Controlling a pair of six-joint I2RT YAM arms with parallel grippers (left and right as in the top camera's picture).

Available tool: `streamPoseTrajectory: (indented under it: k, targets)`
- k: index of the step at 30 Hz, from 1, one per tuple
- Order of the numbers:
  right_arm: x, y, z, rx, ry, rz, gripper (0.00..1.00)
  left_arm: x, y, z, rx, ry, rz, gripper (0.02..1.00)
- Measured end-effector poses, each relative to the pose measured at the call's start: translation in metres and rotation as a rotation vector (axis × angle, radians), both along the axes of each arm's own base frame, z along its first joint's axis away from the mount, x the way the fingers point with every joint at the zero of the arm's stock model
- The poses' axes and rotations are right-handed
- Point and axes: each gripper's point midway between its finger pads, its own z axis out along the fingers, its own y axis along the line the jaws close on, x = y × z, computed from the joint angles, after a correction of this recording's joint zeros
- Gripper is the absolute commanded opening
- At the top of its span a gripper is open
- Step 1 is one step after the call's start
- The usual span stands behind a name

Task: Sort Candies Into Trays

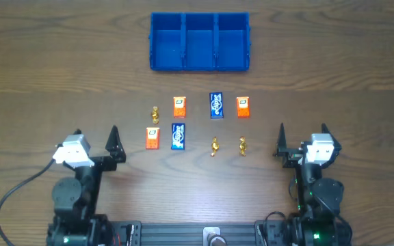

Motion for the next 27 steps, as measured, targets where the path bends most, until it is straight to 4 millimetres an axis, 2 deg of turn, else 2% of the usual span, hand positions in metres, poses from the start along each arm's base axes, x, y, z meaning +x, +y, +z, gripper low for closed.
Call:
streamPoseTrajectory:
  k: [2, 5, 8, 10, 13, 19, 24, 27]
  targets:
    - [0.000, 0.000, 0.000, 0.000, 0.001, 0.001, 0.998, -0.009, -0.005, 0.001, -0.010, 0.101, -0.027, 1.000]
    - [0.000, 0.001, -0.001, 0.000, 0.002, 0.005, 0.998, -0.015, -0.010, 0.031, -0.022, 0.196, -0.054, 1.000]
    - [0.000, 0.001, -0.001, 0.000, 0.002, 0.005, 0.998, -0.007, -0.015, 0.061, -0.029, 0.304, -0.080, 1.000]
    - [0.000, 0.001, -0.001, 0.000, 0.003, 0.008, 0.998, 0.006, -0.024, 0.060, -0.026, 0.413, -0.111, 1.000]
    - [0.000, 0.002, -0.001, 0.000, 0.003, 0.008, 0.998, 0.027, -0.045, 0.033, 0.001, 0.567, -0.174, 1.000]
    - [0.000, 0.002, -0.001, 0.000, 0.002, 0.008, 0.998, 0.051, -0.082, -0.043, 0.047, 0.812, -0.220, 1.000]
    - [0.000, 0.002, -0.001, 0.000, 0.002, 0.008, 0.998, 0.051, -0.093, -0.098, 0.091, 0.976, -0.214, 1.000]
    - [0.000, 0.002, -0.001, 0.000, 0.002, 0.008, 0.998, 0.059, -0.094, -0.111, 0.107, 1.021, -0.198, 0.996]
